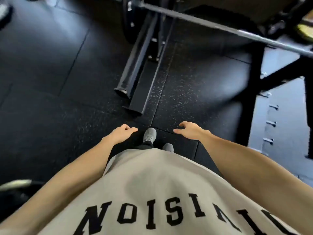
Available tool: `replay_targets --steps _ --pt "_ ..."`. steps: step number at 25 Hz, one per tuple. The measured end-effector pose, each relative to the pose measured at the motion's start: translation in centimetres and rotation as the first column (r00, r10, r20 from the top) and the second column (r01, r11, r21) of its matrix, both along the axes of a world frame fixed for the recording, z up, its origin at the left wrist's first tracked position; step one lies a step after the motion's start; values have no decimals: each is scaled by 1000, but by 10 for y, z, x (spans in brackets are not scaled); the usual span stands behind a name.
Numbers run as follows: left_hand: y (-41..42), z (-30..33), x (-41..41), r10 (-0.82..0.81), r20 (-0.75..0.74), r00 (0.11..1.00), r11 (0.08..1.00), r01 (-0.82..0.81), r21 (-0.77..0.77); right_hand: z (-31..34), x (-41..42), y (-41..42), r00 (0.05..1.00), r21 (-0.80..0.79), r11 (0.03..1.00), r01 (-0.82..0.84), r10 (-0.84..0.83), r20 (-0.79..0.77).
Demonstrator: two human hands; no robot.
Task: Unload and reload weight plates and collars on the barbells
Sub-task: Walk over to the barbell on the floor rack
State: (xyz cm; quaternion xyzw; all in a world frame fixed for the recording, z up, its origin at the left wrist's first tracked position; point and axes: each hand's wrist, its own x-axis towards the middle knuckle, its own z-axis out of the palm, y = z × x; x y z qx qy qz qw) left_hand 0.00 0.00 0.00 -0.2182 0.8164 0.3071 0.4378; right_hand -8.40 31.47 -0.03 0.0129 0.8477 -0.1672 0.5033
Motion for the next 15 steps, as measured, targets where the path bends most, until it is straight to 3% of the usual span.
replay_targets --steps 6,10,15 --pt "-29 -4 91 382 6 924 921 -380 -81 -1 -27 -85 931 -54 930 -364 364 -3" --pt "-62 -3 121 648 17 761 760 -646 -67 -3 -37 -155 834 -78 831 -551 552 -8" --pt "-151 -9 131 769 27 638 639 -768 -49 -8 -53 -275 775 -90 771 -630 632 -16"
